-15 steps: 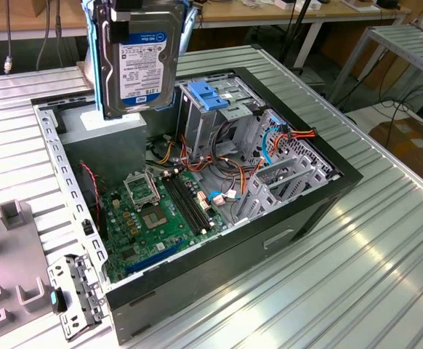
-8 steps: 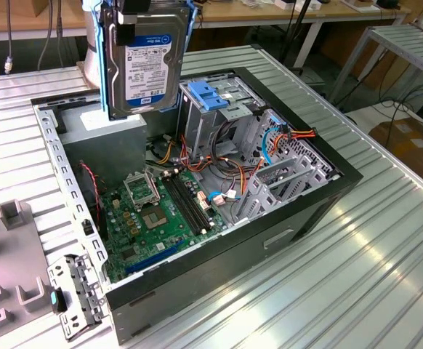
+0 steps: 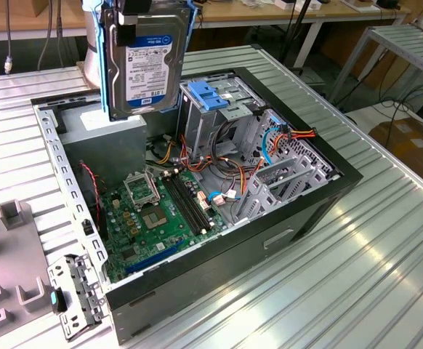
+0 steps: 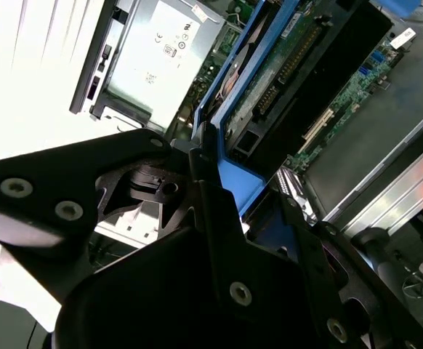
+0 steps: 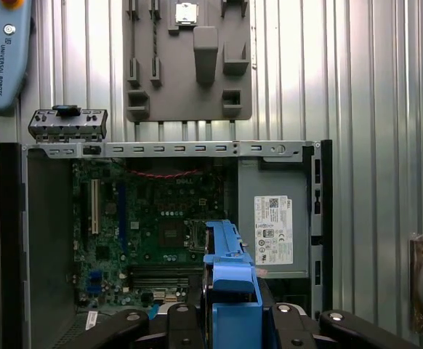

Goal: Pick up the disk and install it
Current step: 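Insert the disk into the insertion slot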

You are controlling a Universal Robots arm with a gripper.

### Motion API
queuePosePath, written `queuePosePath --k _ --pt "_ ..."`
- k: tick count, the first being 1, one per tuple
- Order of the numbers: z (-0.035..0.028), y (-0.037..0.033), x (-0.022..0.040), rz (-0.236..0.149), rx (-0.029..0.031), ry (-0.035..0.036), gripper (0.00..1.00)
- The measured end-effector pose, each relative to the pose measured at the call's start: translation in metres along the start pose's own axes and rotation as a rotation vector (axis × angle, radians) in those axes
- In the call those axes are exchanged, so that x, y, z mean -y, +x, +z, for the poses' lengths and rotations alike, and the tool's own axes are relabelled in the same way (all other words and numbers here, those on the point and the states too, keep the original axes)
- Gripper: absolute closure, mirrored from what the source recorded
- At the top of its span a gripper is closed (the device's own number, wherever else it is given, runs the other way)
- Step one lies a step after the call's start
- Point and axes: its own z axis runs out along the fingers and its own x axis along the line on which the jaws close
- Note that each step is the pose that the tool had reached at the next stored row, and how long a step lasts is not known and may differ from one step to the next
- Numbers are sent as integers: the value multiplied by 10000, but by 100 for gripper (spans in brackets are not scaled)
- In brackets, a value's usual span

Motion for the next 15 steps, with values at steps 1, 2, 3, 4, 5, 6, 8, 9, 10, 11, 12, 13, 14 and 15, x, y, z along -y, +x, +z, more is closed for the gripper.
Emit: queuePosePath --k 1,2,3,4,5,6,8,9,10,11,12,13,14,15 --pt "0 6 0 0 0 1 63" --pt "0 17 1 0 0 0 63" --pt "1 33 1 0 0 0 63" --pt "1 45 1 1 1 0 63" --pt "2 56 1 0 1 0 63" --pt "3 73 2 1 1 0 63" --pt "5 129 4 1 -1 0 63" --pt "7 166 5 0 1 1 63" --pt "9 202 6 1 1 1 63" --pt "11 253 7 0 -1 0 63" --pt "13 283 8 0 -1 0 63" --pt "15 324 9 0 0 0 63" --pt "16 353 10 0 0 0 63" --pt "18 390 11 1 0 0 63"
